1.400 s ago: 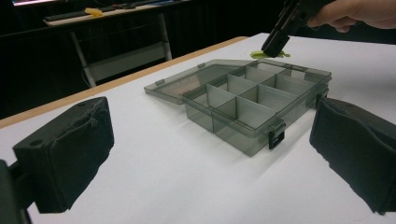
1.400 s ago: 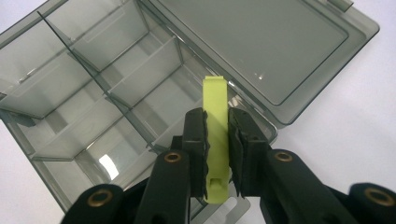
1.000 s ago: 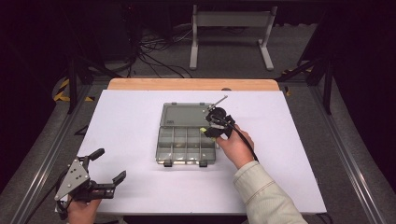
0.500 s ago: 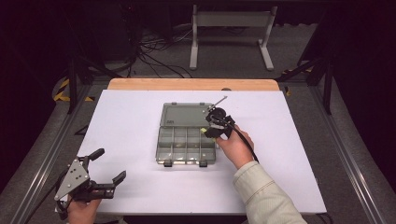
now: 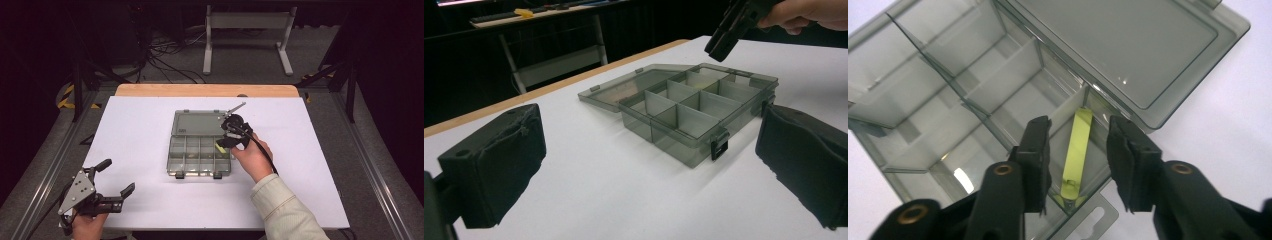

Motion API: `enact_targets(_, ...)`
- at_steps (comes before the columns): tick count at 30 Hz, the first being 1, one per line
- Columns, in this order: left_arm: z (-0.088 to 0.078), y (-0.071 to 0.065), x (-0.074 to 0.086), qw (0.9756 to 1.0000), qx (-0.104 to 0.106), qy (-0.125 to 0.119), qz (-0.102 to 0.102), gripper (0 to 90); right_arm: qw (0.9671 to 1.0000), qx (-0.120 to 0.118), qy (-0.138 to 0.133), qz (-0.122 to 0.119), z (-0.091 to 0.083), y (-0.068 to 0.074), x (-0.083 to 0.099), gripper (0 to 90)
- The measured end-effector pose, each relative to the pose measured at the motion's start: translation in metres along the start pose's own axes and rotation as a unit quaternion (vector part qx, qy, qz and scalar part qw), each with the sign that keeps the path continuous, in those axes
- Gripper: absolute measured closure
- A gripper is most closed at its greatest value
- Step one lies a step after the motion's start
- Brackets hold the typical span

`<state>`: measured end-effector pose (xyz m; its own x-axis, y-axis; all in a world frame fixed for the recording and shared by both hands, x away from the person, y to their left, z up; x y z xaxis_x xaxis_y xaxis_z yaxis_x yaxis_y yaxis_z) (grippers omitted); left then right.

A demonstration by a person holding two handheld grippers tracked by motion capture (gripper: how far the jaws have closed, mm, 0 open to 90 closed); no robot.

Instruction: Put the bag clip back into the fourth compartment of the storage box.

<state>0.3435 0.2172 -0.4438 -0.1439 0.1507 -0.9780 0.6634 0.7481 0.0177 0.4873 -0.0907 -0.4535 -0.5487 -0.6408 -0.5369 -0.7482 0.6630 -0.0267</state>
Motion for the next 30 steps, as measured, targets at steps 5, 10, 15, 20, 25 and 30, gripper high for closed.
enact_targets(5,0.0,0.0,0.0,1.0,0.001,0.002,-0.001,0.5,0.9997,0.001,-0.024,-0.006,-0.012,0.005,-0.004,45.9)
enact_targets(10,0.001,0.0,0.001,1.0,0.002,0.004,0.0,0.5,0.9988,0.007,-0.045,-0.017,-0.026,0.01,-0.005,33.2)
enact_targets(15,0.0,-0.001,0.0,1.0,0.001,-0.001,-0.001,0.5,0.9971,0.014,-0.069,-0.029,-0.041,0.015,-0.006,26.6)
enact_targets(20,0.0,-0.001,0.0,1.0,0.002,0.002,-0.001,0.5,0.9943,0.006,-0.098,-0.04,-0.059,0.023,-0.004,20.5)
enact_targets(25,0.001,-0.001,0.0,1.0,0.002,0.001,-0.002,0.5,0.9919,0.007,-0.117,-0.047,-0.074,0.028,0.0,18.1)
enact_targets(30,0.001,-0.001,0.0,1.0,0.002,0.001,-0.002,0.5,0.9885,0.008,-0.139,-0.058,-0.09,0.033,0.006,15.8)
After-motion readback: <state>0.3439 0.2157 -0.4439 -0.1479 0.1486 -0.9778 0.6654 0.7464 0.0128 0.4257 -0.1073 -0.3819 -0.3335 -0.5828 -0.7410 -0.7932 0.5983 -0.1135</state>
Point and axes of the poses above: each handheld gripper's, and its own axes: z roughly forward along the jaws, x roughly out of its underside, y roughly to its left, the point moved 9 cm from there along z, roughly forward along the jaws, and after that the axes turned 5 degrees about -z, right-handed, at the moved point
